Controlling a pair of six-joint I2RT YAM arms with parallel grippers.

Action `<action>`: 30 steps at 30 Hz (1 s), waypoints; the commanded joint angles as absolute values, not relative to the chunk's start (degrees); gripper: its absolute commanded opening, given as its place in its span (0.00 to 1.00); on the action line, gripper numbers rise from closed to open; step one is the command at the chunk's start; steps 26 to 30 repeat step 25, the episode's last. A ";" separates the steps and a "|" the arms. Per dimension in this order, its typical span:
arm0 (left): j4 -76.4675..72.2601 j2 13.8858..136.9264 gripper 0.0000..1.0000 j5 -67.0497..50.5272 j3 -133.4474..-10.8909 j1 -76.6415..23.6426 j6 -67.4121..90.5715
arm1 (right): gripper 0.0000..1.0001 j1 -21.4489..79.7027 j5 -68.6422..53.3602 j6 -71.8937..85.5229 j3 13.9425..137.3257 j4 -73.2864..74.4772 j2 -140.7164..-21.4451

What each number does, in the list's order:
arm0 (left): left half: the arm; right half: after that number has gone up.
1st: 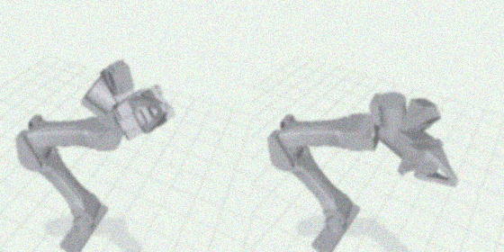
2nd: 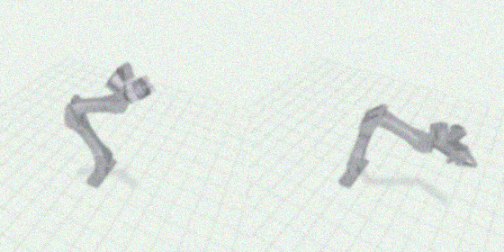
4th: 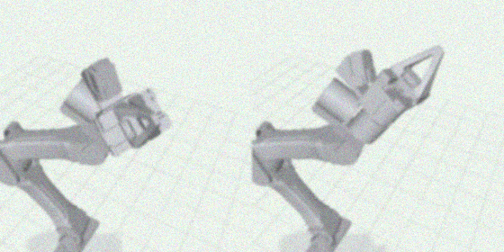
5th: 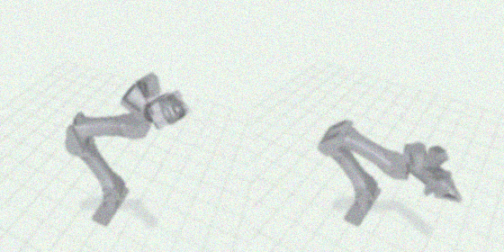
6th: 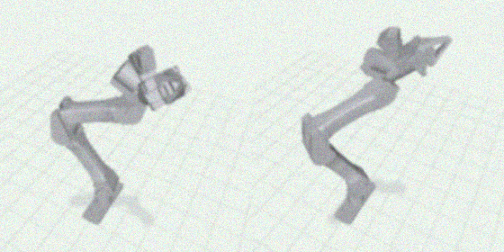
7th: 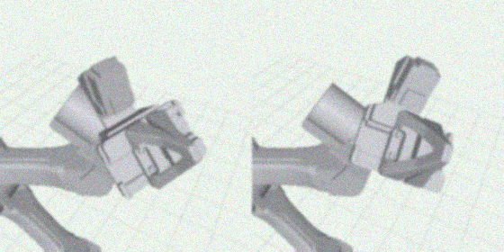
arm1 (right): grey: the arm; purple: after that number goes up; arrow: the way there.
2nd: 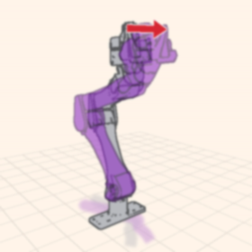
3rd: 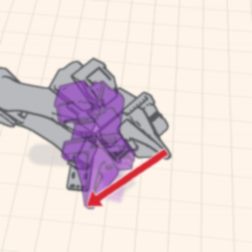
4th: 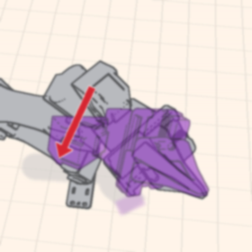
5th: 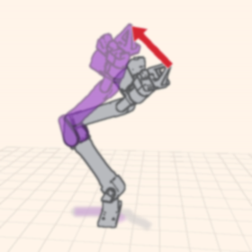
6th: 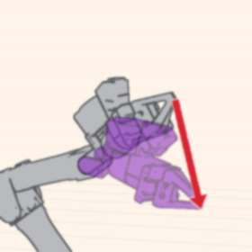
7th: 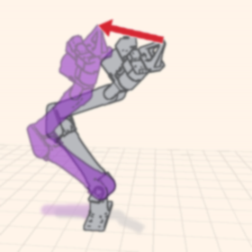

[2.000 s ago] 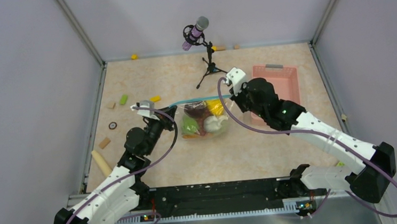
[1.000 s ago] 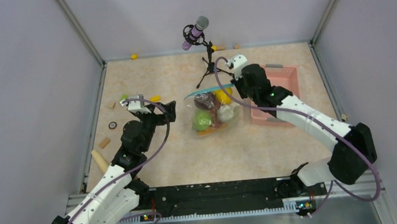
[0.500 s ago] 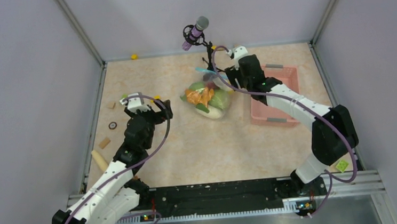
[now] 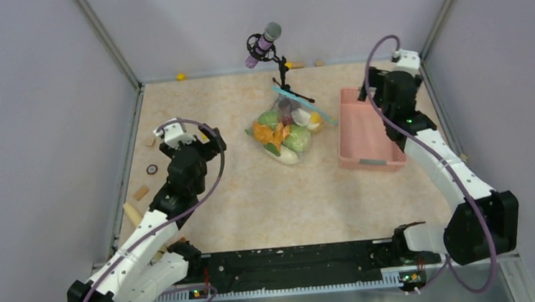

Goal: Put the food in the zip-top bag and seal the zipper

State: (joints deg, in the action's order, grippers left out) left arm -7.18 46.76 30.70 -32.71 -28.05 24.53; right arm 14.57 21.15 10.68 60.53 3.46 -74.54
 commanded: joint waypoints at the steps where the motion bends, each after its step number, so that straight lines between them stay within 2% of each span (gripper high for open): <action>1: 7.16 50.23 0.98 41.48 -41.62 -27.79 32.85 | 0.99 8.33 30.92 20.70 54.96 8.16 -66.54; 4: 16.97 54.54 0.99 45.90 -47.19 -27.75 37.45 | 0.99 7.52 40.00 21.06 51.78 10.60 -61.98; 8: 25.05 59.42 0.98 46.18 -52.65 -27.67 42.22 | 0.99 7.49 44.19 20.56 47.64 10.02 -57.24; 16: 21.95 60.41 0.98 42.80 -52.43 -27.58 40.90 | 0.99 7.47 46.85 17.92 43.15 8.28 -54.81; 30: 18.65 58.98 0.98 39.35 -50.81 -27.25 38.36 | 0.99 7.55 42.51 17.42 39.49 2.26 -52.02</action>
